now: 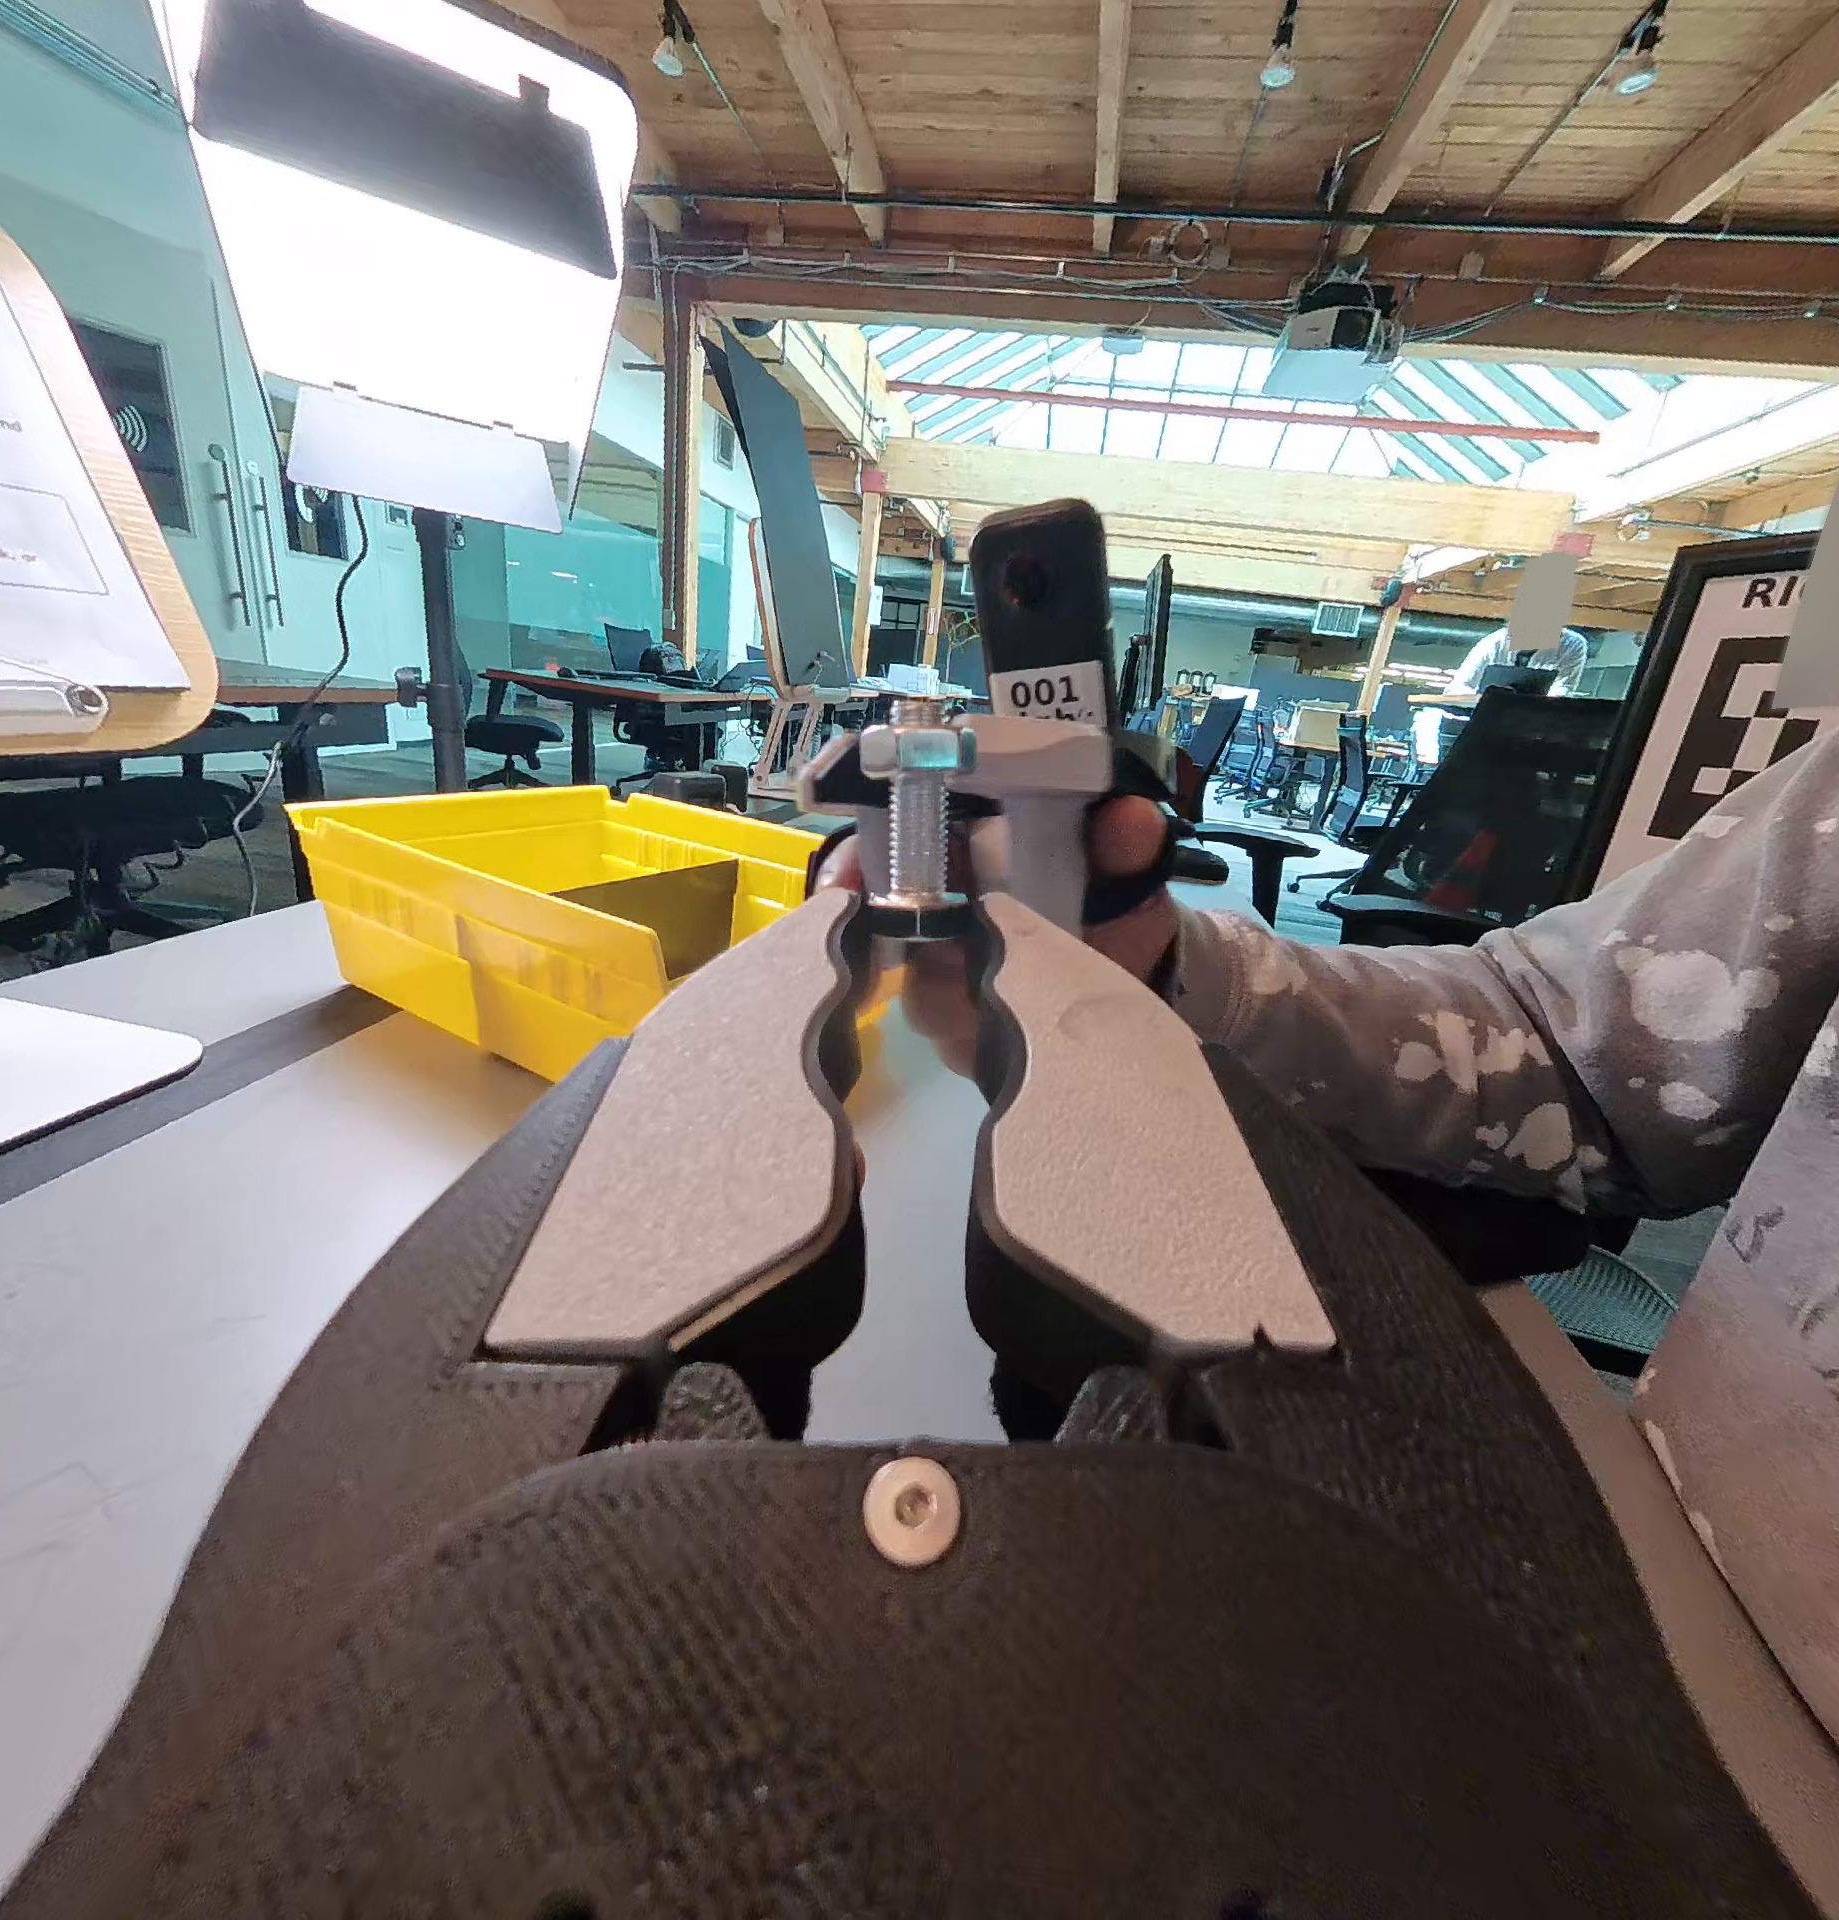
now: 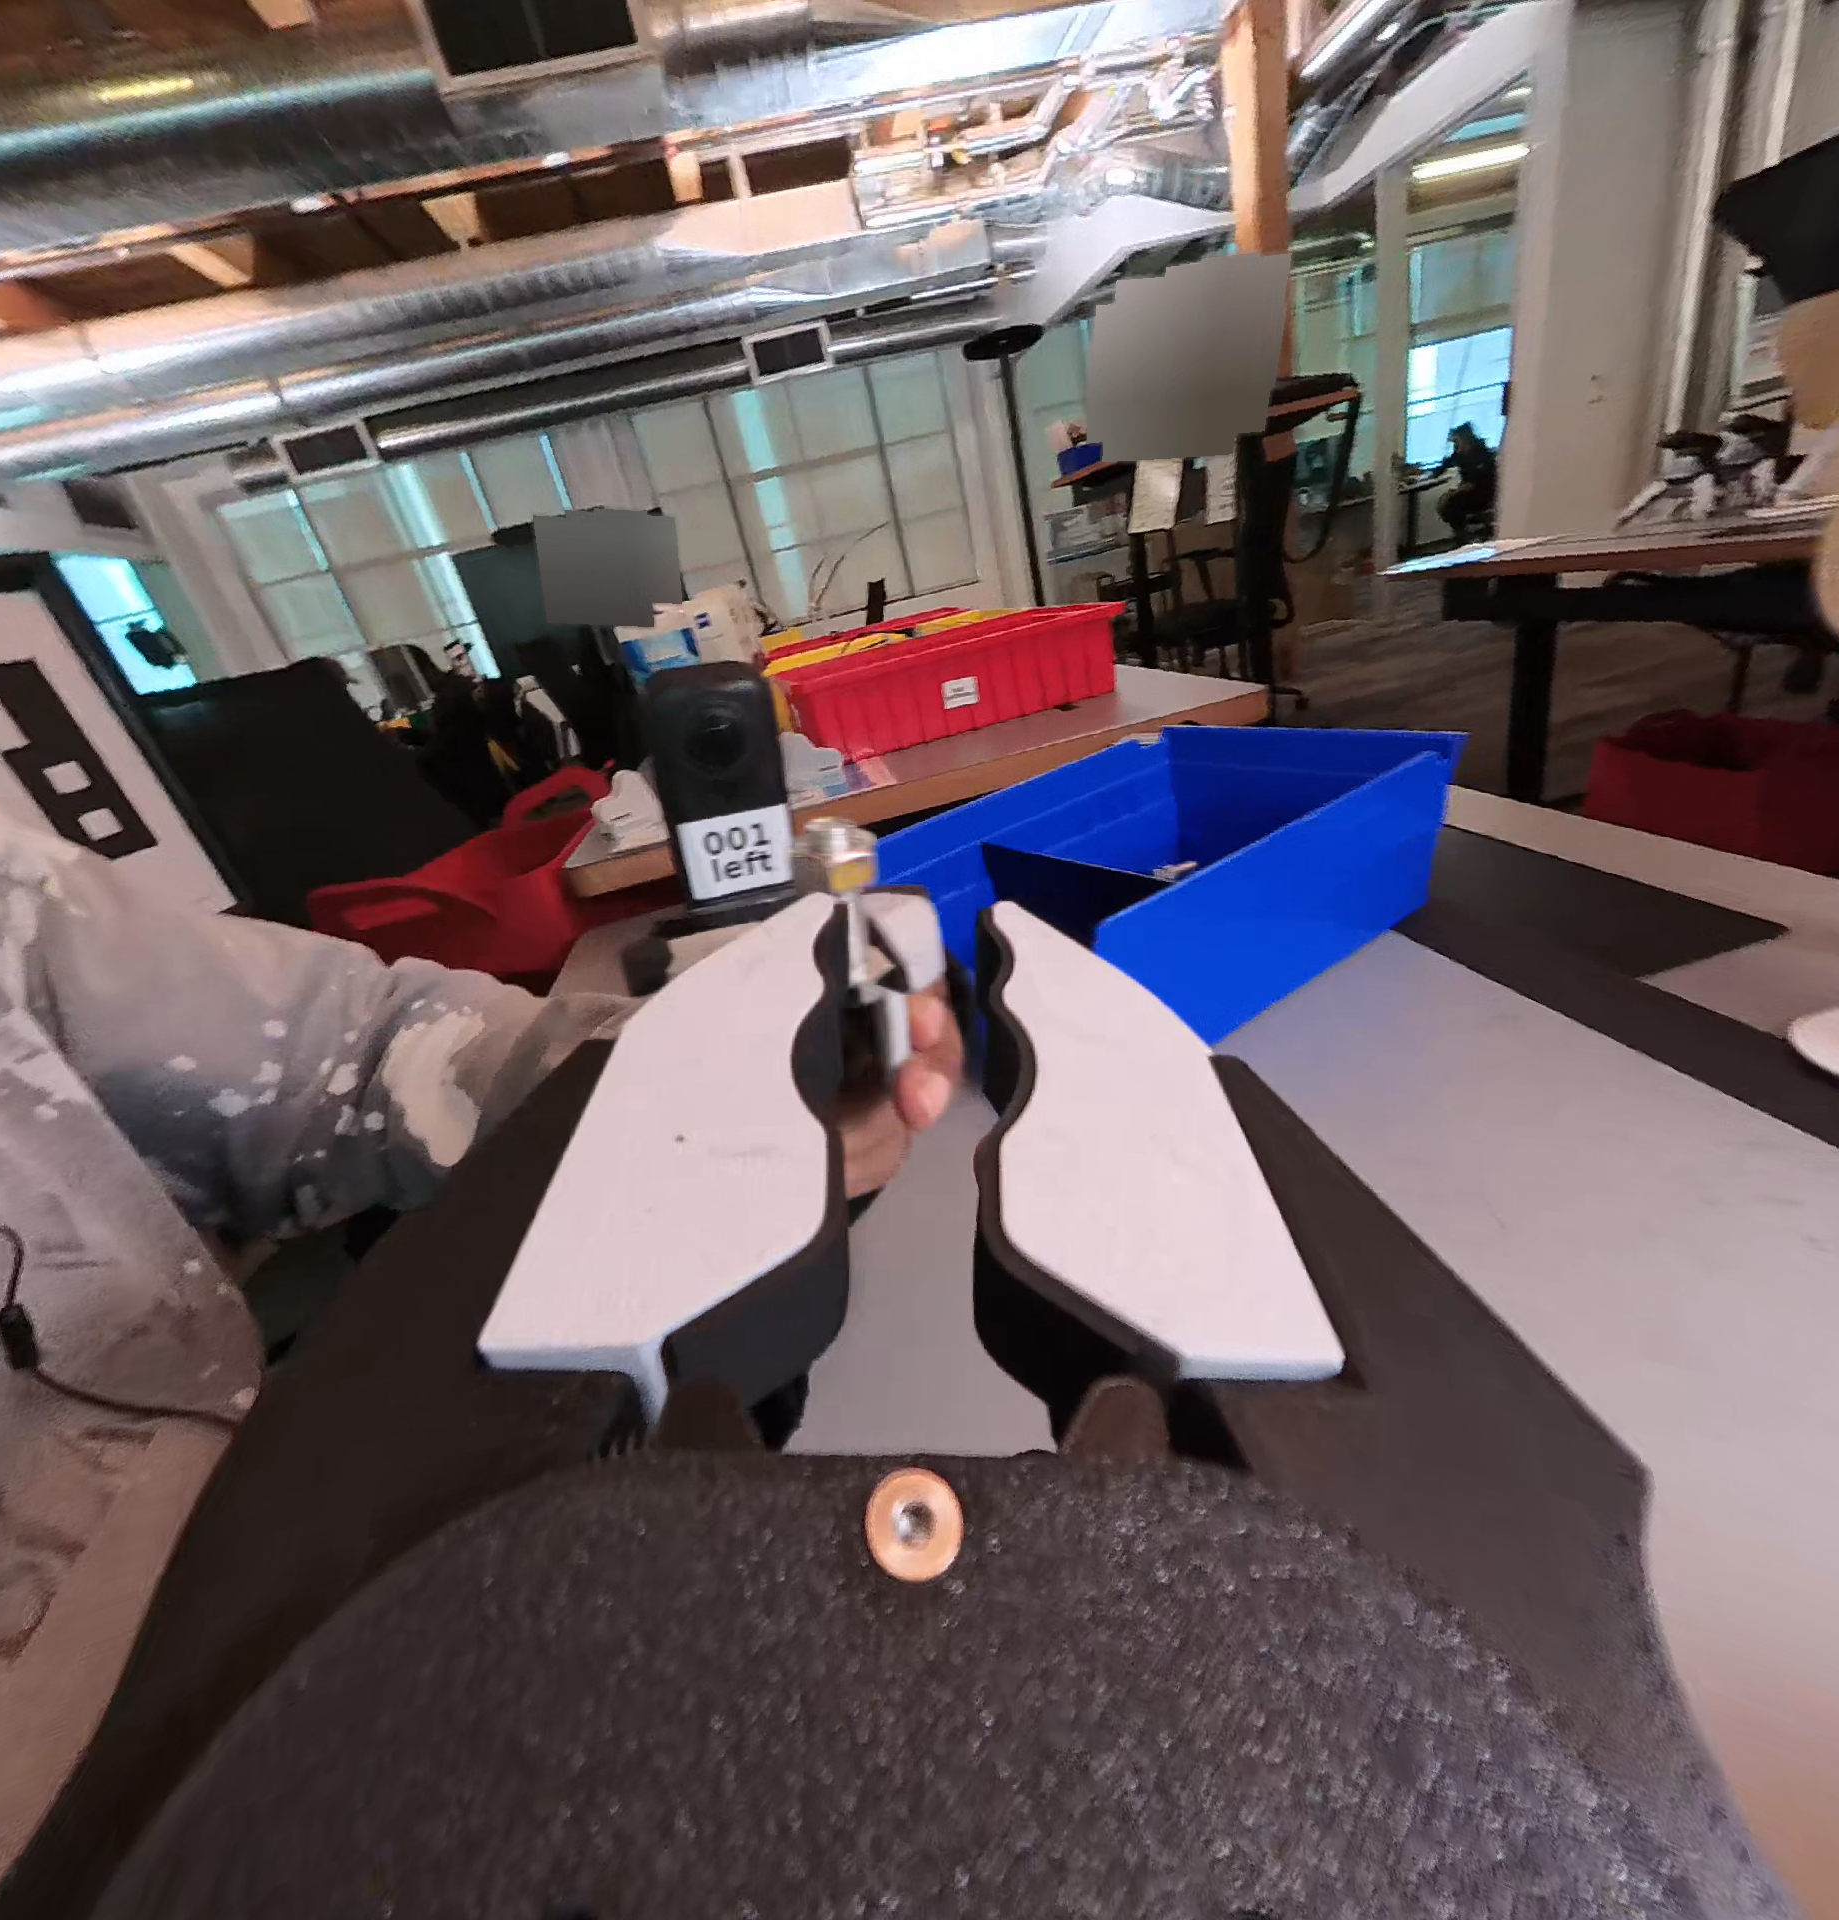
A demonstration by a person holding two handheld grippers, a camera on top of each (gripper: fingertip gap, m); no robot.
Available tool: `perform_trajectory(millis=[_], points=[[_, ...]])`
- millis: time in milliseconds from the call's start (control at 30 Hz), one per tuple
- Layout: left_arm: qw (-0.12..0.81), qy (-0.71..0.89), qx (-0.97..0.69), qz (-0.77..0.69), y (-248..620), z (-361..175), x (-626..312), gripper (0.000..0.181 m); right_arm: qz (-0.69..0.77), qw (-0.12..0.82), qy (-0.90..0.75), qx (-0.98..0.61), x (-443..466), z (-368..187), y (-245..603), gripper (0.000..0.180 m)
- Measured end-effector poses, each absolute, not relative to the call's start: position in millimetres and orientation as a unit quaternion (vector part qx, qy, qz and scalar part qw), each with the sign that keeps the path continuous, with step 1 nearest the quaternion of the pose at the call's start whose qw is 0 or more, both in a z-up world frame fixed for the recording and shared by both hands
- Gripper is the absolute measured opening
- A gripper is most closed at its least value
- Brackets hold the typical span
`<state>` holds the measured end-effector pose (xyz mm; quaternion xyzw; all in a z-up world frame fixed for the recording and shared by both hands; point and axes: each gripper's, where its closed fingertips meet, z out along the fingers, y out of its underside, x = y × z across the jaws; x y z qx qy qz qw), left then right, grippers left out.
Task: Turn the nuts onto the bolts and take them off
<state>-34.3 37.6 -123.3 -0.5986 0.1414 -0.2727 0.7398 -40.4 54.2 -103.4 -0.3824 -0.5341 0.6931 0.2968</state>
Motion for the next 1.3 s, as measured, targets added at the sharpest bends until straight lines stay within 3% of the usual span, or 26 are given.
perform_trajectory(millis=[133, 233, 567, 833, 933, 1000, 1033, 1300], points=[[0.733, 0.149, -0.605, -0.273, 39, -128, -29, 0.018, 0.688, 0.289, -0.559, -0.362, -40, -104, 31, 0.027], [0.724, 0.159, -0.609, -0.281, 39, -131, -23, 0.018, 0.677, 0.297, -0.569, -0.36, -40, -106, 29, 0.017], [0.663, 0.161, -0.646, -0.342, 41, -148, -12, 0.018, 0.658, 0.278, -0.612, -0.34, -34, -120, 28, 0.017], [0.672, 0.186, -0.642, -0.32, 38, -147, -8, 0.018, 0.665, 0.267, -0.62, -0.319, -27, -118, 26, 0.017], [0.686, 0.187, -0.63, -0.312, 37, -141, -11, 0.018, 0.674, 0.269, -0.606, -0.325, -26, -114, 35, 0.029], [0.693, 0.185, -0.623, -0.311, 35, -138, -15, 0.018, 0.674, 0.303, -0.567, -0.365, -34, -111, 57, 0.009], [0.695, 0.184, -0.622, -0.31, 35, -137, -16, 0.018, 0.671, 0.317, -0.549, -0.384, -38, -110, 68, 0.008], [0.689, 0.164, -0.643, -0.29, 43, -146, -23, 0.018, 0.679, 0.289, -0.586, -0.336, -30, -109, 36, 0.03]])
